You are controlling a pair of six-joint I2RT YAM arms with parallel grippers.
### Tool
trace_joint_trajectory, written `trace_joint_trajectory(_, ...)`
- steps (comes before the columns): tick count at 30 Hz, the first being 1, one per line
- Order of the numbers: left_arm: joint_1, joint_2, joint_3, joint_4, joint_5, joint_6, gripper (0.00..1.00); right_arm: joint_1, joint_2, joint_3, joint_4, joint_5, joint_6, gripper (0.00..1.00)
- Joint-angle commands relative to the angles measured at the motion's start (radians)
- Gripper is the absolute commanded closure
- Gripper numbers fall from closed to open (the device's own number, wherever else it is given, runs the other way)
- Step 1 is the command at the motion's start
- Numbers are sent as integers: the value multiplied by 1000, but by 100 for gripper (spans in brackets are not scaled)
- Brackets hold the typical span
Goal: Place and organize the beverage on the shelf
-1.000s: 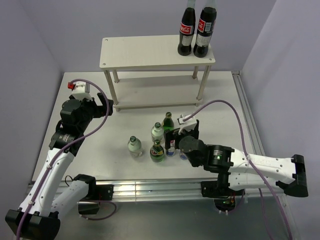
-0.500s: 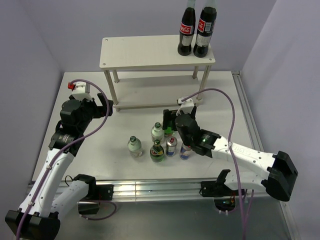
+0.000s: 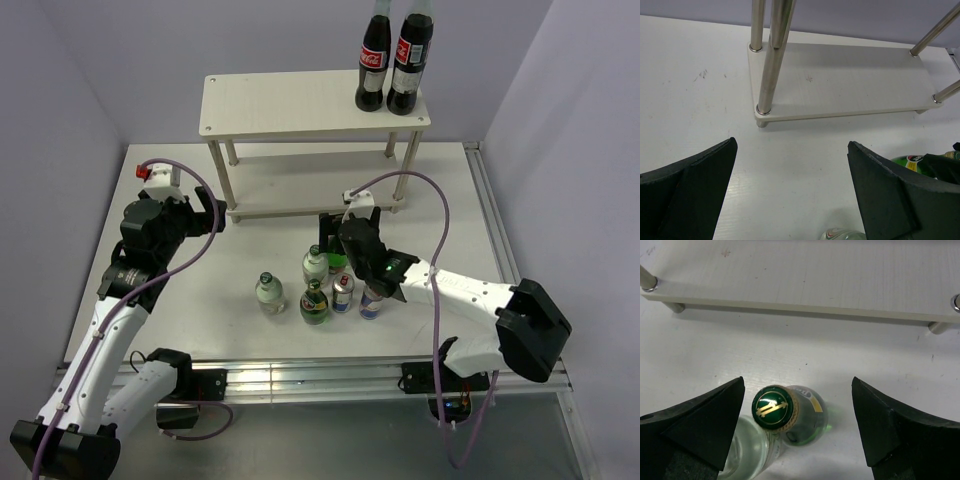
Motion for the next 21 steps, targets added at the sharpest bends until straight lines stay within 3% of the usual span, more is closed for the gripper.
trace_joint_trajectory(1,-4,-12,8,30,15,18,1,-17,23,48,78,3,-12,7)
trace_joint_trajectory(4,-4,-12,8,33,15,16,1,-28,49,48,90,11,-15,19)
trace_joint_trajectory(5,-4,-11,10,31,15,16,1,-29,58,48,94,9,-13,30)
trace_joint_trajectory(10,-4,-9,10,33,15,16,1,-46,81,42,111,6,-6,55)
trace_joint_trajectory(12,-4,-8,10,33,15,16,1,-47,86,45,108,3,-6,70)
trace_joint_trajectory(13,-4,-6,11,31,15,16,1,-47,90,50,107,3,-6,87)
trace_joint_trajectory(14,-4,-6,11,33,15,16,1,-47,92,52,104,6,-1,96)
trace_joint_trajectory(15,-4,-6,10,33,15,16,1,-49,93,55,96,11,0,100)
trace_joint_trajectory(21,-4,-3,10,33,31,16,1,-49,77,88,88,44,-29,100)
